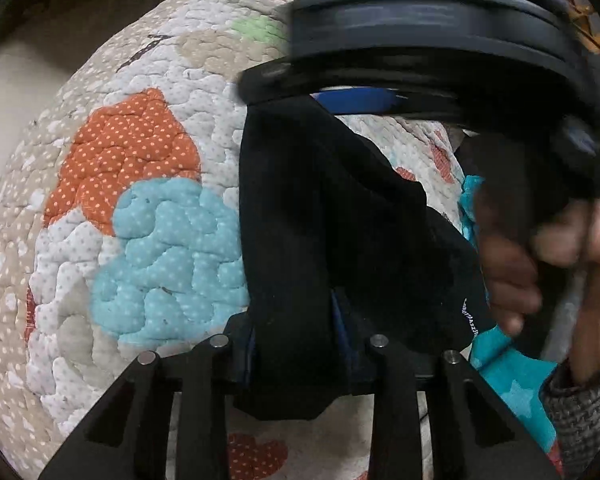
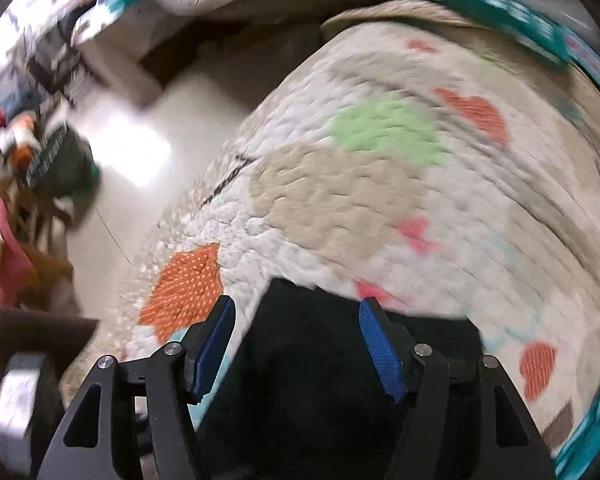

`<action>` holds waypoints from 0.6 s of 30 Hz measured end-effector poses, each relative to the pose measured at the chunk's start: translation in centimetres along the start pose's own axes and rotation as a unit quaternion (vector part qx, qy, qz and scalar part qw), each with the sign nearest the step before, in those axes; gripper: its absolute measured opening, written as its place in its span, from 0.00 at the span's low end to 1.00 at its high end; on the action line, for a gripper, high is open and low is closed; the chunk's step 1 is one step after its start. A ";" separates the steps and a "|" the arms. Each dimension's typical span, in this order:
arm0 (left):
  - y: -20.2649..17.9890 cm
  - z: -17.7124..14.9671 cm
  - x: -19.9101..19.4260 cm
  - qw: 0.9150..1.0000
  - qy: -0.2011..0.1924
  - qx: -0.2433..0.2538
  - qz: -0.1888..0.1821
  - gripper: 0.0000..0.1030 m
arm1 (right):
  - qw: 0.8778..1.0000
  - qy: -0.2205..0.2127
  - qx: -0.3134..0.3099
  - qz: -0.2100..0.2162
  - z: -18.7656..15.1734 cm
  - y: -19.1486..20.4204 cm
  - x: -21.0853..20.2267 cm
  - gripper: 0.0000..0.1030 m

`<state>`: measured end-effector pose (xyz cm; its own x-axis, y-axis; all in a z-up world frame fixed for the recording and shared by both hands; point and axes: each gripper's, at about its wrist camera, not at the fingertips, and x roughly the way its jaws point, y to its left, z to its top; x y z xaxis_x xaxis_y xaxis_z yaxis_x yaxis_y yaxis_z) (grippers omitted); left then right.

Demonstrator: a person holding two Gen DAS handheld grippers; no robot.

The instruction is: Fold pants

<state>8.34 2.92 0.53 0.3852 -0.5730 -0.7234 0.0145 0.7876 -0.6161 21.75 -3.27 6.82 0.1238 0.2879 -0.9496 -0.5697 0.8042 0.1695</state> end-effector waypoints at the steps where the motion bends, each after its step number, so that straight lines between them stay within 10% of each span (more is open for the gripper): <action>1: 0.0 0.0 0.0 1.000 0.001 -0.001 0.000 0.23 | 1.000 0.017 -0.006 -0.001 0.1 0.4 0.7 0.44; 2: 0.1 0.0 -0.1 1.000 0.006 0.000 0.005 0.19 | 0.999 0.030 -0.012 -0.020 0.1 0.8 1.2 0.16; 4: 0.2 0.0 -0.2 1.000 0.008 -0.003 0.008 0.14 | 0.999 0.028 -0.016 -0.026 -0.1 1.0 0.8 0.11; 18: 4.0 3.0 -4.1 0.995 -0.032 -0.062 0.072 0.12 | 1.000 -0.004 -0.014 -0.006 5.7 4.7 0.4 0.08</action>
<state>9.62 9.14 1.94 0.4334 -0.4368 -0.7883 -0.1575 0.8245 -0.5434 23.79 3.56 8.74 0.1370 0.2832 -0.9492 -0.5913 0.7922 0.1510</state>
